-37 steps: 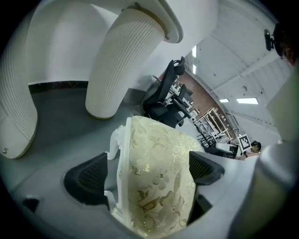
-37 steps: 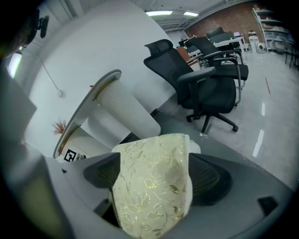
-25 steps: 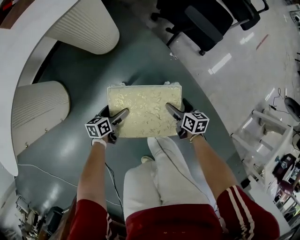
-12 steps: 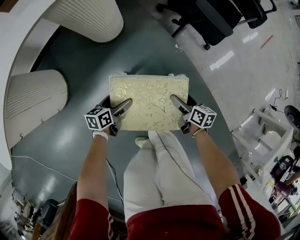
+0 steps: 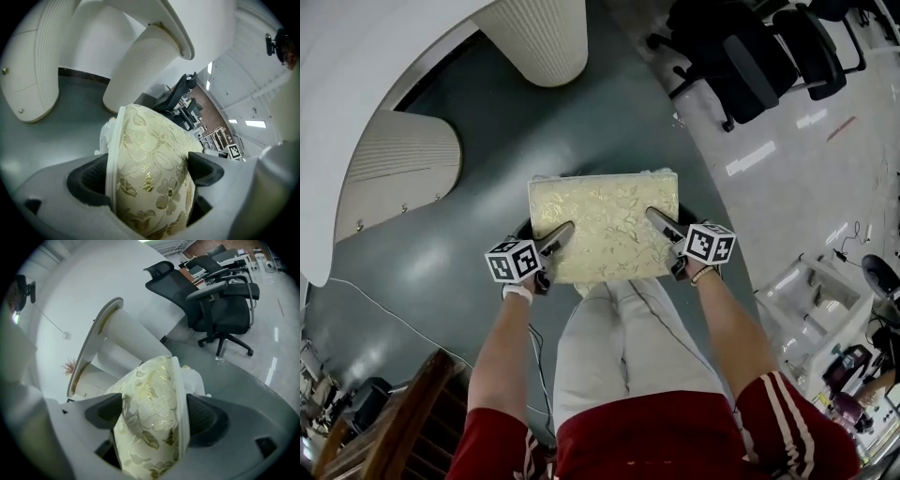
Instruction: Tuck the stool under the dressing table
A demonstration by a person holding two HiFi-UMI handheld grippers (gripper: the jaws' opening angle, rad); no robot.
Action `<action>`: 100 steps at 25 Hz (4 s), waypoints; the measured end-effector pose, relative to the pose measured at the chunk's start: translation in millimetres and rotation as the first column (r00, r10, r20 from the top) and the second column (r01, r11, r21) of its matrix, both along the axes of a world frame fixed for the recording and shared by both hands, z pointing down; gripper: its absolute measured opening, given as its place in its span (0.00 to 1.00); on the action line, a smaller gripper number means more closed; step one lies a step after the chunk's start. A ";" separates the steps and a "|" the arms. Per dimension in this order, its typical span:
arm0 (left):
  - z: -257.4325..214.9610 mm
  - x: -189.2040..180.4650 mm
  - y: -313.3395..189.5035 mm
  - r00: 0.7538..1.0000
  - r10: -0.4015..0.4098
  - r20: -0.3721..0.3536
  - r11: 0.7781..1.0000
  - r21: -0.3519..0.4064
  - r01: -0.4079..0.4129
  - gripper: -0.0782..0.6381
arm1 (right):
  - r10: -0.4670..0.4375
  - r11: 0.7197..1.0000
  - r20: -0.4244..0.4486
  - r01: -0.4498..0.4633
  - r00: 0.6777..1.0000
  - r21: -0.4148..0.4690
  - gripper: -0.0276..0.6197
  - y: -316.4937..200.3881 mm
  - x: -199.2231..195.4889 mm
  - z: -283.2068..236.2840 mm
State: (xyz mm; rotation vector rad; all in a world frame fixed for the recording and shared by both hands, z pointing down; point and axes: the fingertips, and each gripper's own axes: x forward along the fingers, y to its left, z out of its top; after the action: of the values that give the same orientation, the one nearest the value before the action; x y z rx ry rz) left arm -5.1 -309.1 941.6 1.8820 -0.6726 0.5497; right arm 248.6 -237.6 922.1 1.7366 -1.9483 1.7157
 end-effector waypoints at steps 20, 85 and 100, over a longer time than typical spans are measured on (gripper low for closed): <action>-97.7 -174.0 45.3 0.925 -0.378 0.030 0.925 0.049 0.377 0.84 | -0.375 0.926 0.002 0.374 0.927 0.056 0.70 -54.9 -162.4 -89.6; 40.0 -226.5 -172.7 0.964 -0.132 0.233 0.831 0.555 -0.020 0.81 | -0.713 0.425 -0.596 0.904 0.369 0.051 0.69 -284.9 -235.1 39.2; 42.3 -243.6 -222.6 0.944 -0.262 0.199 0.828 0.549 0.114 0.77 | -0.599 0.591 -0.629 0.804 0.495 0.070 0.65 -334.2 -243.4 41.5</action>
State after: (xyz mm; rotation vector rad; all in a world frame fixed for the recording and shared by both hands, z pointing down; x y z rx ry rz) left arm -248.7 -531.7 983.9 2.2356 -1.2870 0.5254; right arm 5.2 -571.8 963.5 0.9731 -2.2552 0.5031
